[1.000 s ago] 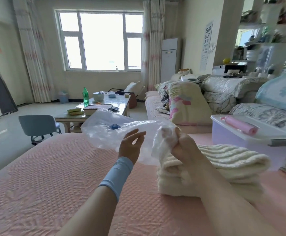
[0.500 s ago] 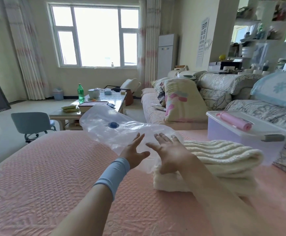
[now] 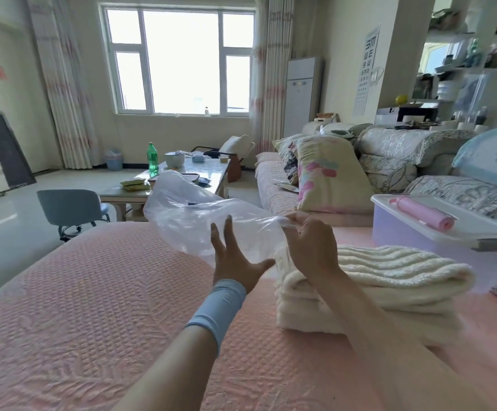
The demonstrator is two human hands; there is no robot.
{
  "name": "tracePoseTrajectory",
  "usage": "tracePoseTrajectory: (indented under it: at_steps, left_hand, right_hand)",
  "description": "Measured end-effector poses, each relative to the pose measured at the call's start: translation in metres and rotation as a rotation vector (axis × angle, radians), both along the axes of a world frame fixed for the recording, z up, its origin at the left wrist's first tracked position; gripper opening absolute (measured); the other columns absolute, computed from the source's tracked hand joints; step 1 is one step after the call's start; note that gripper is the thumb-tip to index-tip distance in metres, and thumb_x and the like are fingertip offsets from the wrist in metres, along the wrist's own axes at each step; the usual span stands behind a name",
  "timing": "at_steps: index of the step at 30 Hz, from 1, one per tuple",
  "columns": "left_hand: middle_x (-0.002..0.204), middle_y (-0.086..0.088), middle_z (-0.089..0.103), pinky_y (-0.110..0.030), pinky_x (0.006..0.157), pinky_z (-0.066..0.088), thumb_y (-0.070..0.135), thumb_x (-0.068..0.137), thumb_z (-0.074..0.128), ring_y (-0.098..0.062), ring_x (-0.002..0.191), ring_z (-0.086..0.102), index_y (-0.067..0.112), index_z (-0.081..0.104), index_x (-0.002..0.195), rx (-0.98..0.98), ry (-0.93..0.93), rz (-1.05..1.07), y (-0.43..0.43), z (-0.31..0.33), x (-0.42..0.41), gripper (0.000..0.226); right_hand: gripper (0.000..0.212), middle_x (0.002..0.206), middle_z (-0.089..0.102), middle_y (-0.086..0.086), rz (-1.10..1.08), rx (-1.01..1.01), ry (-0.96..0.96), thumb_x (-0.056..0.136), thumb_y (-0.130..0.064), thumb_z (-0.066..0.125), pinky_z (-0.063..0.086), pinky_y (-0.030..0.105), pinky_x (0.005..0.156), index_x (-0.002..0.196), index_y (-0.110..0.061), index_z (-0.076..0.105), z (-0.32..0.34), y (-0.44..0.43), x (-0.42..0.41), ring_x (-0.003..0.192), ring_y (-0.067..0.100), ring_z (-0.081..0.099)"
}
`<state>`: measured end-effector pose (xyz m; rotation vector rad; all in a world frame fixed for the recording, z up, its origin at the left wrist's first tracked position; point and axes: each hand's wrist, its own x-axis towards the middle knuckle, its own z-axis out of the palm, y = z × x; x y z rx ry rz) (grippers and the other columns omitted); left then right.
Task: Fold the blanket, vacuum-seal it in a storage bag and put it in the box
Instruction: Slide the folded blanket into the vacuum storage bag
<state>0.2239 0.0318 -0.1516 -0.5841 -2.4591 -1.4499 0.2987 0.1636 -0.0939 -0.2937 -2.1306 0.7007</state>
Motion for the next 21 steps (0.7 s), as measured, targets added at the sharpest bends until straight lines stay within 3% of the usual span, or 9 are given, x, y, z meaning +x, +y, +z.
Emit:
tracePoseTrajectory:
  at_steps: [4, 7, 9, 12, 15, 17, 18, 19, 21]
  left_hand:
    - [0.127, -0.002, 0.054, -0.026, 0.098, 0.043, -0.015, 0.074, 0.054, -0.025, 0.121, 0.054, 0.02, 0.049, 0.127, 0.332, 0.174, 0.096, -0.018, 0.025, -0.009, 0.064]
    - [0.099, 0.0, 0.065, -0.018, 0.087, 0.043, -0.023, 0.07, 0.044, -0.023, 0.097, 0.064, 0.013, 0.066, 0.105, 0.221, 0.424, 0.145, -0.041, 0.055, -0.015, 0.056]
    - [0.1, -0.005, 0.071, -0.02, 0.09, 0.045, -0.025, 0.071, 0.047, -0.024, 0.093, 0.066, 0.012, 0.073, 0.1, 0.092, 0.643, 0.107, -0.051, 0.075, -0.016, 0.055]
    - [0.11, 0.001, 0.072, -0.046, 0.103, 0.045, -0.016, 0.078, 0.059, -0.025, 0.103, 0.063, 0.024, 0.077, 0.099, -0.142, 0.845, 0.134, -0.061, 0.092, -0.018, 0.049]
    - [0.145, 0.004, 0.047, -0.063, 0.115, 0.014, 0.016, 0.091, 0.063, -0.027, 0.136, 0.037, 0.042, 0.062, 0.124, -0.505, 0.693, 0.264, -0.06, 0.086, -0.013, 0.041]
    - [0.15, 0.003, 0.038, -0.06, 0.112, 0.021, 0.04, 0.096, 0.054, -0.029, 0.137, 0.036, 0.044, 0.047, 0.136, -0.546, 0.426, 0.26, -0.058, 0.074, -0.01, 0.041]
    - [0.147, 0.003, 0.044, -0.054, 0.109, 0.031, 0.045, 0.096, 0.051, -0.028, 0.13, 0.045, 0.042, 0.046, 0.136, -0.501, 0.323, 0.193, -0.059, 0.068, -0.01, 0.04]
    - [0.141, 0.003, 0.052, -0.047, 0.105, 0.039, 0.046, 0.097, 0.049, -0.027, 0.122, 0.054, 0.039, 0.049, 0.135, -0.457, 0.257, 0.096, -0.059, 0.063, -0.011, 0.038]
    - [0.132, 0.001, 0.061, -0.037, 0.099, 0.046, 0.042, 0.096, 0.053, -0.023, 0.115, 0.06, 0.032, 0.055, 0.134, -0.438, 0.224, -0.1, -0.06, 0.059, -0.011, 0.039]
  right_hand:
    - [0.014, 0.094, 0.075, -0.008, 0.075, 0.126, -0.017, 0.093, -0.037, 0.066, 0.045, 0.027, 0.072, 0.102, -0.031, 0.074, -0.007, 0.008, 0.007, 0.084, 0.019, 0.068]
    - [0.026, 0.109, 0.07, -0.015, 0.148, 0.455, -0.057, 0.083, -0.033, 0.078, 0.052, 0.028, 0.073, 0.108, -0.036, 0.072, -0.012, 0.015, 0.01, 0.085, 0.014, 0.07]
    - [0.031, 0.109, 0.069, -0.016, 0.152, 0.591, -0.054, 0.08, -0.023, 0.079, 0.054, 0.028, 0.066, 0.107, -0.037, 0.071, -0.011, 0.014, 0.008, 0.08, 0.016, 0.071]
    - [0.039, 0.106, 0.069, -0.012, 0.056, 0.687, -0.061, 0.078, -0.005, 0.067, 0.055, 0.032, 0.061, 0.104, -0.033, 0.071, -0.009, 0.009, 0.004, 0.074, 0.021, 0.069]
    - [0.039, 0.105, 0.066, -0.005, -0.153, 0.677, -0.394, 0.082, -0.005, 0.051, 0.049, 0.035, 0.079, 0.111, -0.029, 0.065, -0.009, 0.001, 0.004, 0.086, 0.024, 0.069]
    - [0.043, 0.124, 0.063, 0.007, -0.347, 0.589, -0.775, 0.089, -0.021, 0.048, 0.037, 0.047, 0.102, 0.131, -0.025, 0.055, -0.006, -0.01, 0.004, 0.111, 0.027, 0.063]
    - [0.059, 0.145, 0.047, 0.02, -0.416, 0.541, -0.911, 0.091, -0.031, 0.05, 0.027, 0.056, 0.11, 0.148, -0.02, 0.039, -0.008, -0.016, 0.004, 0.13, 0.035, 0.051]
    - [0.082, 0.16, 0.016, 0.03, -0.442, 0.54, -0.933, 0.091, -0.039, 0.054, 0.016, 0.064, 0.114, 0.158, -0.014, 0.014, -0.01, -0.022, 0.002, 0.145, 0.044, 0.028]
    - [0.105, 0.16, -0.026, 0.027, -0.304, 0.642, -0.615, 0.087, -0.032, 0.059, 0.004, 0.068, 0.117, 0.157, -0.014, -0.017, -0.011, -0.037, -0.001, 0.152, 0.044, -0.009]
